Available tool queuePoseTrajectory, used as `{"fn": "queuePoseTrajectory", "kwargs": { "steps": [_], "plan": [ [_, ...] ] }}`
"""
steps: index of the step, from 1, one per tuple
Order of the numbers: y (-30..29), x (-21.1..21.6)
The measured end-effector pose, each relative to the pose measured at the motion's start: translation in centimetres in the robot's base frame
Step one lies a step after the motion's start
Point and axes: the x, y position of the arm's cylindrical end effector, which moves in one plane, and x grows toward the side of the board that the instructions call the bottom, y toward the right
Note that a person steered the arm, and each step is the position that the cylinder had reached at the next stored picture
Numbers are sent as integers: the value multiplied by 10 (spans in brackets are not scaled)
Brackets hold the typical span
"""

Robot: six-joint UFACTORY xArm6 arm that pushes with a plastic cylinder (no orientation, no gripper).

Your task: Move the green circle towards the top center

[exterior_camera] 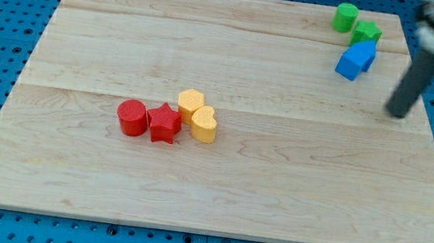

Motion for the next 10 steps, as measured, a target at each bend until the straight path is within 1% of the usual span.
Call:
{"fn": "queuePoseTrajectory", "kwargs": {
  "steps": [1,2,3,4,5,6,7,8,9,10],
  "plan": [
    [53,-123],
    [3,-187],
    [-37,-182],
    [-99,-175],
    [-136,-180],
    [-154,-158],
    [-157,-129],
    [-204,-166],
    [-273,-175],
    [-287,-173]
  ]
}}
